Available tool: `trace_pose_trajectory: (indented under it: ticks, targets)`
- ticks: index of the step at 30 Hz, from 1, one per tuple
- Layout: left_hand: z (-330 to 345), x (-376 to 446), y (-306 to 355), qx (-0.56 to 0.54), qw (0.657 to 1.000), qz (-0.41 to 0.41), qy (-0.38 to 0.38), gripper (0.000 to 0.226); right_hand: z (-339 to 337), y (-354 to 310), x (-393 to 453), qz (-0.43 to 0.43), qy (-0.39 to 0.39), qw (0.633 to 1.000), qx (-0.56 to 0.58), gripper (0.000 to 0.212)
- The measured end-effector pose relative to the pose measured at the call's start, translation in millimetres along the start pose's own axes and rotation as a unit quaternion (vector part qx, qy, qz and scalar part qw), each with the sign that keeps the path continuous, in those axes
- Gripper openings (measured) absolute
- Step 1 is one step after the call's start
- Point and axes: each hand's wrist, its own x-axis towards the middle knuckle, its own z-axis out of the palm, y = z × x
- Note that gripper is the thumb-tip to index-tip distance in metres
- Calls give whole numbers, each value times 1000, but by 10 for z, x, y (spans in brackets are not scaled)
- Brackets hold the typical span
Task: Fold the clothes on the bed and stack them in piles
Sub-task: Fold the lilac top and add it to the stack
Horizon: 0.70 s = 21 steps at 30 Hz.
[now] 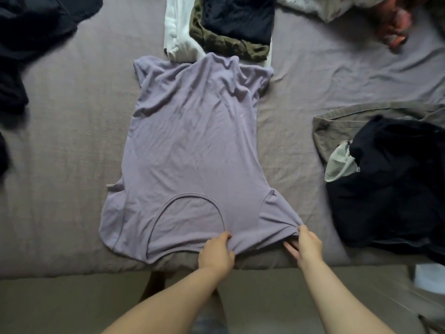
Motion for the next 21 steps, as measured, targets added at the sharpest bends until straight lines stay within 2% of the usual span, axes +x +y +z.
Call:
trace_pose_trajectory:
  ticks: [2,4,5,8,10,12,14,16,18,20,21]
  targets:
    - [-8,-39,38,44,997,9,55,40,80,31,-29,56,-75,991,91,26]
    - [-15,-75,91,63,987,48,137,33,182,28,-69,71,-131,984,103,33]
    - [-11,-79,122,59,984,73,153,31,238,22,-86,58,-146,984,81,34]
    - [50,-42,211,13,988,122,92,34,402,18,-111,-22,-161,986,26,36]
    - [94,-25,272,-59,992,106,41,44,470,-53,-173,-101,-147,984,-15,23]
    - [139,-8,318,-96,990,90,44,57,515,-131,-273,-164,-165,972,-42,5]
    - [147,-5,333,-88,993,74,36,61,507,-185,-337,-199,-174,964,-31,14]
    - [147,18,288,-68,996,46,-26,55,458,-213,-319,-221,-127,967,-27,21]
    - [134,15,215,-82,993,2,-82,43,376,-214,-225,-242,-16,966,-91,25]
    - [98,3,131,-119,989,-53,-68,23,301,-184,-119,-218,85,955,-181,10]
    - [59,-8,89,-133,986,-85,-48,13,286,-174,-90,-201,114,944,-235,24]
